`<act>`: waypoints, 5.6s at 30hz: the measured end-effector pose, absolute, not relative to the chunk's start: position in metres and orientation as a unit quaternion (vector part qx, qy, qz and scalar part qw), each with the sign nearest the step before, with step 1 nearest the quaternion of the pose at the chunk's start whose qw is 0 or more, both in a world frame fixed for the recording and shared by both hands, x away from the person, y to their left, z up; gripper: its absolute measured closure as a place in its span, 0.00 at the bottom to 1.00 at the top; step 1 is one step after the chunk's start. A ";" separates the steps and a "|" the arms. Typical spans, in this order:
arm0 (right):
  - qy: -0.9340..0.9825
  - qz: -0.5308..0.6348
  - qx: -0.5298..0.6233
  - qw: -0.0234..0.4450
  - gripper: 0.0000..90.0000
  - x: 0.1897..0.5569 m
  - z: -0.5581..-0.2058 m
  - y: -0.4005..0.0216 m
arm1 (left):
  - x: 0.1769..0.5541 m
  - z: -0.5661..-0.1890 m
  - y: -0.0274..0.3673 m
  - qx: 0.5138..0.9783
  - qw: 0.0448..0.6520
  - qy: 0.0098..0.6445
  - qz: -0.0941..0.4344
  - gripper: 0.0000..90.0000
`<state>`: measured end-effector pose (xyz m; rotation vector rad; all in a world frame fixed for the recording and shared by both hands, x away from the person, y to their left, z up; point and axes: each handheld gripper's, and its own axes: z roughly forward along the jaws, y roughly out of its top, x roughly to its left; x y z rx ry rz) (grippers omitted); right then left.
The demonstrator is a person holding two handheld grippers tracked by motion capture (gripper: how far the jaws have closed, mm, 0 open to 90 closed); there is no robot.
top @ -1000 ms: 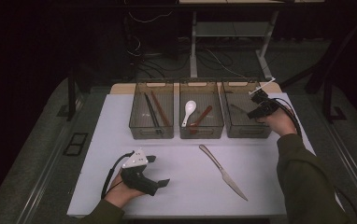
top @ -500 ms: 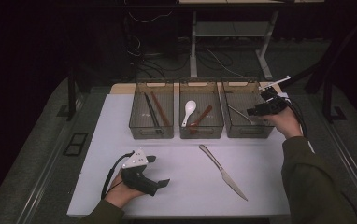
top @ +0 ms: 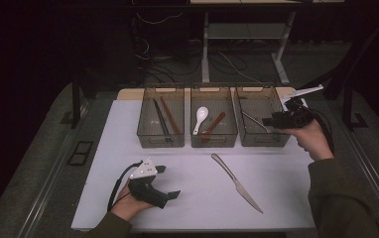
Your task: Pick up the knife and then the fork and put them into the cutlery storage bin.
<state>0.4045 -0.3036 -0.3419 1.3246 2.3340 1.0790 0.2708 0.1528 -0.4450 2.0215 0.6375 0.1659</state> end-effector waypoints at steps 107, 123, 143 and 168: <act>0.948 0.104 0.299 0.030 0.88 0.345 -0.416 -0.155 | 0.268 -0.446 0.155 0.834 0.487 0.253 0.063 0.00; 0.916 0.234 0.325 0.024 0.88 0.351 -0.388 -0.193 | 0.268 -0.445 0.156 0.832 0.489 0.254 0.062 0.00; 0.859 0.349 0.367 0.072 0.88 0.354 -0.358 -0.242 | 0.268 -0.444 0.157 0.829 0.494 0.254 0.062 0.00; 0.773 0.433 0.426 0.181 0.88 0.390 -0.312 -0.292 | 0.269 -0.445 0.157 0.828 0.494 0.259 0.059 0.00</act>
